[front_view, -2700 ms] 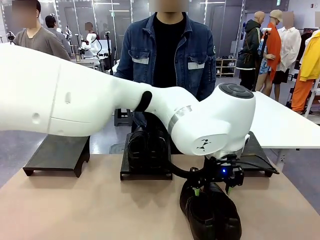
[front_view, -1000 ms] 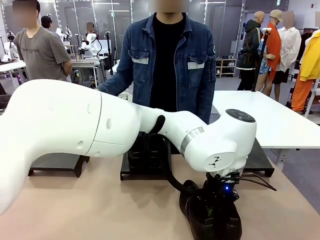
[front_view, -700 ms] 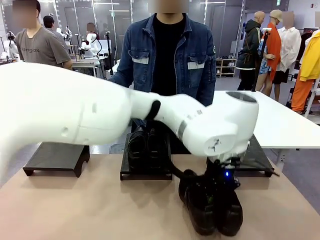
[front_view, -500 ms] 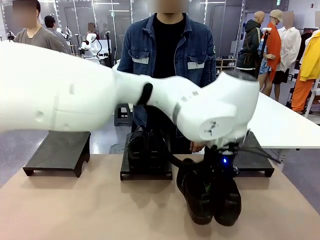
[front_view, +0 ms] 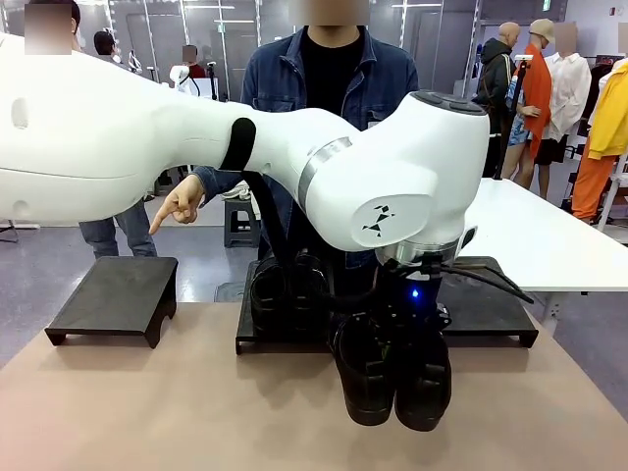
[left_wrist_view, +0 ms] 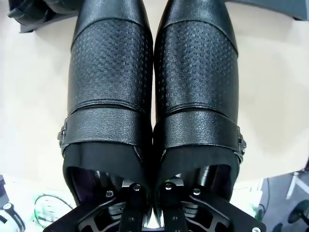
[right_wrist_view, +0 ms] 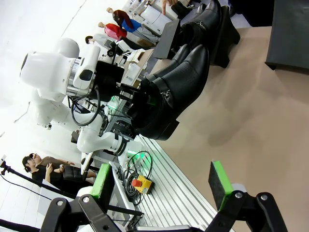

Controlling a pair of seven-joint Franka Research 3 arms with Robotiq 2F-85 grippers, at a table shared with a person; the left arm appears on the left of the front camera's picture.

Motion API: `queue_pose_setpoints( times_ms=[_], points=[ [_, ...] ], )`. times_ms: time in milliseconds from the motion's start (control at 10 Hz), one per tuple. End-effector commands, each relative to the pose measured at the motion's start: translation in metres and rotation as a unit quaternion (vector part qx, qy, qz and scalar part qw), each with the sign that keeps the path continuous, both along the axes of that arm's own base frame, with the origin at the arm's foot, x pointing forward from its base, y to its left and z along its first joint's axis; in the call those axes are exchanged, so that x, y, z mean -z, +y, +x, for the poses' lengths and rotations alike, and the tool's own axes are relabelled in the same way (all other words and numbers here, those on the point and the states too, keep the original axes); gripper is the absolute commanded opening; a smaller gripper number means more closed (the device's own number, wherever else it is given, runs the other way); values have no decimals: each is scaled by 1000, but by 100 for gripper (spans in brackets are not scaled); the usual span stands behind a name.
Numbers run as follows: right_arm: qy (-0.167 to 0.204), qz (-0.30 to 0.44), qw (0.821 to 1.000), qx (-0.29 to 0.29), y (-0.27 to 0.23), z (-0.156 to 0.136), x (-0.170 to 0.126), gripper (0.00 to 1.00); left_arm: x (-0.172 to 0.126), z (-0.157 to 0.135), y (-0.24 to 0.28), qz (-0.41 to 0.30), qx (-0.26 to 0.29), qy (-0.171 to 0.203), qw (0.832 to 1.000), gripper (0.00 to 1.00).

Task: Place the shoes on the stand as instructed by the person.
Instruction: Pick up another pair of Shoes and place it on the Shoes Stand indicated by the person.

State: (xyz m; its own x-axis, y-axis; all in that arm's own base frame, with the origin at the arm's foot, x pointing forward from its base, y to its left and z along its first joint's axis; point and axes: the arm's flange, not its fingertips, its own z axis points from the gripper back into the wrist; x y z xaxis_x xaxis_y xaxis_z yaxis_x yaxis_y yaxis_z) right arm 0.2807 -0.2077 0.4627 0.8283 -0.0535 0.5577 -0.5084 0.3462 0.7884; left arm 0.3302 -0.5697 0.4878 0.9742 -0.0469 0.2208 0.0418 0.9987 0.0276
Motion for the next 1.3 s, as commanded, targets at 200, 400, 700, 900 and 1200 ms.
queue_pose_setpoints(
  times_ms=[200, 400, 700, 900, 1200],
  points=[
    [-12, 7, 1000, 0, -1, 0, -1, 100, -4, 5, -1, -3, -5, 0, 1000, 0],
    [-12, 7, 1000, 0, -1, 0, -1, 100, -4, 5, -1, -3, -5, 0, 1000, 0],
    [-12, 7, 1000, 0, -1, 0, -1, 100, -7, 1, 10, 5, 25, 13, 1000, 8],
    [-12, 7, 1000, 0, -1, 0, -1, 100, -32, -3, 57, -11, 122, 3, 992, 8],
    [-12, 7, 1000, 0, -1, 0, -1, 100, -47, 4, 143, -42, 153, -48, 986, 8]
  ],
)
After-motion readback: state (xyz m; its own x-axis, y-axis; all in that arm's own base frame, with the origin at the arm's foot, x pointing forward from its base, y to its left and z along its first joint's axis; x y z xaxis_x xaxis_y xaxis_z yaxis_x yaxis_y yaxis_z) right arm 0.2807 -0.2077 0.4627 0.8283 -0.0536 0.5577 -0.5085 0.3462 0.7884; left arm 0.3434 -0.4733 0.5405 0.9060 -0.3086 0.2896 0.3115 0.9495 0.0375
